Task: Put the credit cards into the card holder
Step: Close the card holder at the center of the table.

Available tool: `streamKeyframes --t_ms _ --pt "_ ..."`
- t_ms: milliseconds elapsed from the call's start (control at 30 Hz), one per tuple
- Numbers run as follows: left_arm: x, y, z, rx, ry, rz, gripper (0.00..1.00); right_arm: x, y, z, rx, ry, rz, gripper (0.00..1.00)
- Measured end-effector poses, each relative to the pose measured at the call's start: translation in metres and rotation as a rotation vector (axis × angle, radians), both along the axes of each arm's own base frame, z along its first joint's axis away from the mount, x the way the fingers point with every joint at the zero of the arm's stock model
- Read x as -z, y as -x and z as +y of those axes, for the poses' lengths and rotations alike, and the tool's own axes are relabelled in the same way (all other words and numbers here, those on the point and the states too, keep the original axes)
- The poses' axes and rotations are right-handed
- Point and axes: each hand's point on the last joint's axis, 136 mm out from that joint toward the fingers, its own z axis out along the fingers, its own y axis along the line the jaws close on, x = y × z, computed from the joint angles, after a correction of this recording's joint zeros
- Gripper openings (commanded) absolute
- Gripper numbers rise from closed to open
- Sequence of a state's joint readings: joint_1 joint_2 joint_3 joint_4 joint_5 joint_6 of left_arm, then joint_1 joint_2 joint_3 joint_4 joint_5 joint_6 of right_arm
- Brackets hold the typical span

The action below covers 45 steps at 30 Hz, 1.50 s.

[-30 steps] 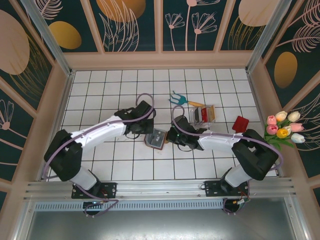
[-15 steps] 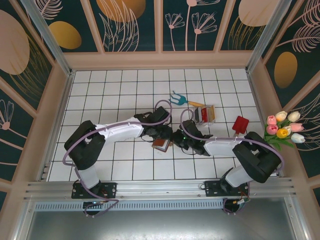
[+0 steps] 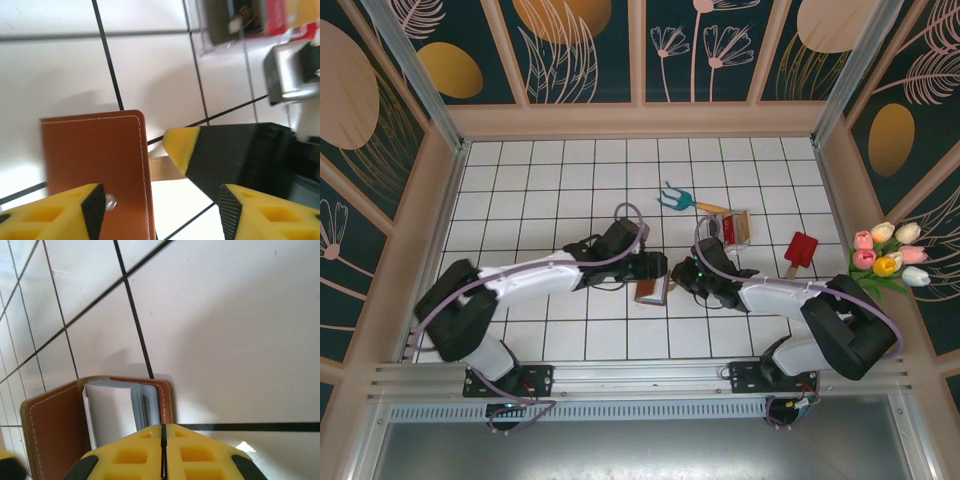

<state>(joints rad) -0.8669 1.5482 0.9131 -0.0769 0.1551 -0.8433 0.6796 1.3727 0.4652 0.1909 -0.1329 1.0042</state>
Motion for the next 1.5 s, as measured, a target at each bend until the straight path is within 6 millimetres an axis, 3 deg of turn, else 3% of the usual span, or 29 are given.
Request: streamKeyframes --t_ms 100,167,233,300,400,533,900,1233,1400,1500 --pt "-0.019 -0.011 0.030 -0.078 0.024 -0.066 0.71 -0.007 -0.005 0.004 -0.036 0.006 -0.020 0.10" --pt "-0.013 -0.018 0.048 -0.119 0.009 -0.065 0.68 -0.012 -0.010 0.008 -0.063 0.011 -0.037 0.10" --pt "0.006 -0.022 0.062 -0.137 -0.033 -0.039 0.59 -0.016 -0.015 0.012 -0.085 0.017 -0.050 0.10" --pt "0.023 -0.019 0.062 -0.112 -0.058 -0.002 0.49 -0.017 -0.018 0.013 -0.101 0.028 -0.054 0.10" --pt "0.047 -0.010 0.060 -0.082 -0.086 0.059 0.45 -0.012 -0.019 0.012 -0.114 0.051 -0.042 0.10" --pt "0.062 0.000 0.067 -0.087 -0.099 0.092 0.43 -0.005 -0.017 0.010 -0.121 0.073 -0.019 0.10" --pt "0.082 0.002 0.046 -0.030 -0.042 0.160 0.50 -0.005 -0.015 0.011 -0.125 0.068 -0.013 0.12" --pt "0.083 -0.001 0.035 -0.013 -0.022 0.165 0.52 -0.006 -0.014 0.014 -0.109 0.024 -0.011 0.13" --pt "0.079 -0.003 0.025 0.001 0.013 0.155 0.61 -0.006 -0.015 0.014 -0.096 0.019 -0.006 0.13" --pt "0.077 -0.003 0.016 0.020 0.042 0.142 0.57 -0.006 -0.015 0.014 -0.095 0.020 -0.006 0.13"
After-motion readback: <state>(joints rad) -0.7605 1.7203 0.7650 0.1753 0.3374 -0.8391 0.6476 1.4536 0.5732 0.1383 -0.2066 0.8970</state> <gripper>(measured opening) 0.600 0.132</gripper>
